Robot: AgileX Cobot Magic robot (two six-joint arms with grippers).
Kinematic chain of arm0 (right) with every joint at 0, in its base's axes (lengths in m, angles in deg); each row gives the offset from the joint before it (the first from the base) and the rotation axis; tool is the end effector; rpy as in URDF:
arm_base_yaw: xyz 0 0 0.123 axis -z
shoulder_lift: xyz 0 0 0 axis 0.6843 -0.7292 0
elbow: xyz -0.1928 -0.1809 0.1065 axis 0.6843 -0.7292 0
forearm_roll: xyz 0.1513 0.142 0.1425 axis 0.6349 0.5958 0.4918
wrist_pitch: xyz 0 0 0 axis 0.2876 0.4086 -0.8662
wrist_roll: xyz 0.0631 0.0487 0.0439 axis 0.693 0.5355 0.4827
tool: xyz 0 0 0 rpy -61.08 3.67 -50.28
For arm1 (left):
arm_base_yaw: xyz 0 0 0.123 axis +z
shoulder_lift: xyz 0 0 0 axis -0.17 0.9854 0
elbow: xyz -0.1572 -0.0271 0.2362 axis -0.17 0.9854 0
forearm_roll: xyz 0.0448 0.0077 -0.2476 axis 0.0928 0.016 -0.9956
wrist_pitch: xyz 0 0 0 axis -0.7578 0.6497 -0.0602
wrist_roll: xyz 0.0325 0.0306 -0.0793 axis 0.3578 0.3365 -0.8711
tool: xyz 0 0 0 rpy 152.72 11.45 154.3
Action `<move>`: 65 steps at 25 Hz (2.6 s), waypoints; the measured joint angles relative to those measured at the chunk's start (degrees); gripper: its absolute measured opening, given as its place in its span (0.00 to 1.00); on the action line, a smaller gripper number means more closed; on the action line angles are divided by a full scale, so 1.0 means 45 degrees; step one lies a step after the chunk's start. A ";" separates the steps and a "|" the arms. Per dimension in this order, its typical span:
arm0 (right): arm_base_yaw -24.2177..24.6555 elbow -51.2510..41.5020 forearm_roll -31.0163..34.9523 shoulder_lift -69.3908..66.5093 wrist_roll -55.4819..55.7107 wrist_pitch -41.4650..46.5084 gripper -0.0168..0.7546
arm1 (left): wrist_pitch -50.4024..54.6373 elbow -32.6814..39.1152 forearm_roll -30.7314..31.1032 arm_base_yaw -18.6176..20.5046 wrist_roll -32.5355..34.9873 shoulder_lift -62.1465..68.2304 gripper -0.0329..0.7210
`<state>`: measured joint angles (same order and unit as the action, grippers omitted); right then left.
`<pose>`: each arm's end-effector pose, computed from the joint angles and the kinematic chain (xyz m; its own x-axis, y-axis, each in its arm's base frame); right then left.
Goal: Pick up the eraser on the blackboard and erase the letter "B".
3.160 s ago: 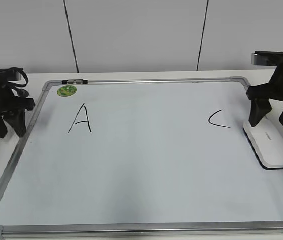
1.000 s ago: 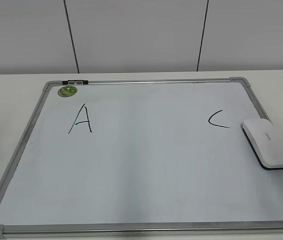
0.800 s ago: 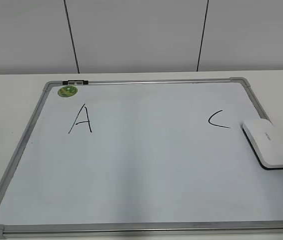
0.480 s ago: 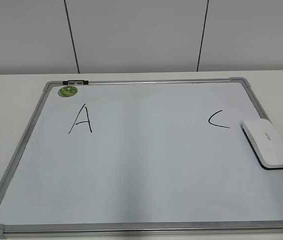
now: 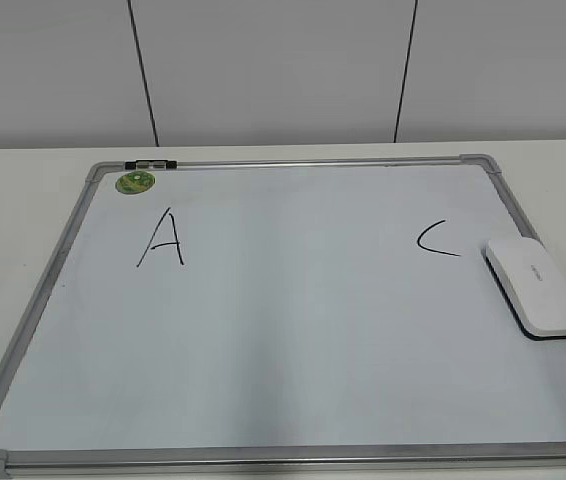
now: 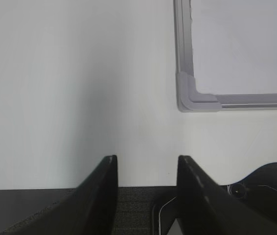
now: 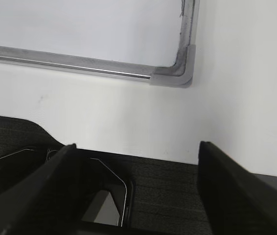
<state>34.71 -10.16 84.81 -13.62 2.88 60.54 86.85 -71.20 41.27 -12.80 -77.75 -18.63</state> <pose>0.0606 0.0100 0.2569 -0.8506 -0.1470 -0.5048 -0.1693 0.9856 -0.0016 0.0712 -0.0016 0.2647 -0.8339 -0.0228 -0.5514 -0.0160 0.9997 -0.0171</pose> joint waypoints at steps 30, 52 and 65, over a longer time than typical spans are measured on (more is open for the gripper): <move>0.0000 0.0000 -0.0137 0.0000 -0.0105 -0.0085 0.74 | 0.0000 0.0000 0.0020 -0.0105 0.0000 0.0000 0.43; 0.0962 0.0000 -0.0137 0.4599 -0.0113 -0.0013 0.74 | 0.0153 0.0000 0.0020 0.0402 0.0000 -0.5635 0.39; 0.1975 0.0000 -0.0137 0.6382 -0.0113 0.0056 0.74 | 0.0281 0.0000 0.0020 0.0402 0.0000 -0.6364 0.37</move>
<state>43.59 -10.16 84.20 15.10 2.37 60.80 88.11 -71.20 41.36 -10.99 -77.75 -47.27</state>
